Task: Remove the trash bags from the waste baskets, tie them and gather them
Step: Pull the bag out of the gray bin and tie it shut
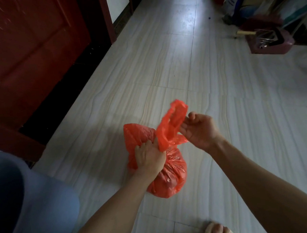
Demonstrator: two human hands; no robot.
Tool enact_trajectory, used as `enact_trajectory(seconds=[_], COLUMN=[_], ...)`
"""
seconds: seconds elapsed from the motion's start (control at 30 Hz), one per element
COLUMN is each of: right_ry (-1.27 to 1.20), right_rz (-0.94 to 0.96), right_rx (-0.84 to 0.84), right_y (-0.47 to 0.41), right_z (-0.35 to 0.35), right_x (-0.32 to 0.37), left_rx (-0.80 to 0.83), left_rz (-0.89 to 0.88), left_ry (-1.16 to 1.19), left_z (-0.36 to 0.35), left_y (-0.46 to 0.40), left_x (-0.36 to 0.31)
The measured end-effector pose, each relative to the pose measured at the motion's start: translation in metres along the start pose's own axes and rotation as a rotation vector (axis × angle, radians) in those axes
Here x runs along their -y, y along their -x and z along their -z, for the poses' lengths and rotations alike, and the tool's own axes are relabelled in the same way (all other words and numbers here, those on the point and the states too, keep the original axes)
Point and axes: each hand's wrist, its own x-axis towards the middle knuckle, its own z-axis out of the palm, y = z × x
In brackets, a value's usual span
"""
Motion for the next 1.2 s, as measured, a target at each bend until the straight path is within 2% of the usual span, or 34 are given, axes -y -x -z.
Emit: enact_trajectory(seconds=[0.03,0.07,0.13,0.2,0.23,0.3,0.33,0.4,0.47,0.53,0.6,0.67,0.73,0.77,0.87,1.0,1.03,1.1,1.17,1.2], right_ry=[0.075,0.289,0.942,1.484,1.639,1.759,1.747,1.562,1.220,0.814,0.498,0.354,0.432,0.527,0.789,0.980,1.044,1.171,1.161,1.102], right_rz=[0.058,0.126,0.215,0.116,0.040,-0.010,-0.006,0.023,0.092,0.128,0.093,-0.073,-0.297,-0.399,-0.625,-0.767,-0.736,-0.524,-0.225,-0.120], right_rx=[-0.076,-0.171,-0.311,-0.227,-0.179,-0.125,-0.124,-0.231,-0.357,-0.391,-0.295,-0.058,0.186,0.248,0.223,0.192,0.132,-0.108,-0.340,-0.373], right_y=[-0.004,-0.008,-0.009,-0.006,-0.003,0.004,0.006,0.005,0.000,-0.005,-0.006,-0.001,0.011,0.016,0.026,0.024,0.022,0.020,0.017,0.016], right_z=[-0.001,0.002,0.014,0.035,0.045,0.057,0.058,0.055,0.045,0.023,0.004,-0.003,0.004,0.012,0.038,0.048,0.049,0.052,0.054,0.054], right_x=[0.001,-0.001,-0.007,-0.018,-0.022,-0.025,-0.024,-0.015,-0.006,0.003,0.011,0.018,0.018,0.016,0.005,0.003,0.003,0.002,0.000,0.000], left_rx=[0.017,0.073,0.230,0.309,0.356,0.506,0.594,0.729,0.819,0.860,0.847,0.784,0.691,0.638,0.512,0.353,0.297,0.207,0.160,0.141], left_rz=[-0.008,0.008,0.050,0.044,0.075,0.179,0.197,0.198,0.196,0.183,0.193,0.229,0.327,0.382,0.408,0.390,0.377,0.328,0.208,0.096], left_ry=[0.093,0.240,0.533,0.746,0.847,1.001,1.060,1.145,1.181,1.218,1.308,1.432,1.583,1.645,1.673,1.538,1.477,1.316,1.016,0.828], left_z=[0.002,0.004,0.010,0.012,0.013,0.015,0.016,0.020,0.021,0.022,0.024,0.026,0.029,0.029,0.034,0.037,0.038,0.038,0.038,0.038], left_y=[-0.003,-0.005,-0.010,-0.014,-0.015,-0.018,-0.018,-0.018,-0.017,-0.017,-0.019,-0.023,-0.027,-0.028,-0.033,-0.034,-0.033,-0.028,-0.021,-0.018], left_x=[0.002,0.004,0.009,0.016,0.020,0.029,0.032,0.035,0.035,0.032,0.031,0.035,0.043,0.047,0.048,0.035,0.034,0.035,0.036,0.036])
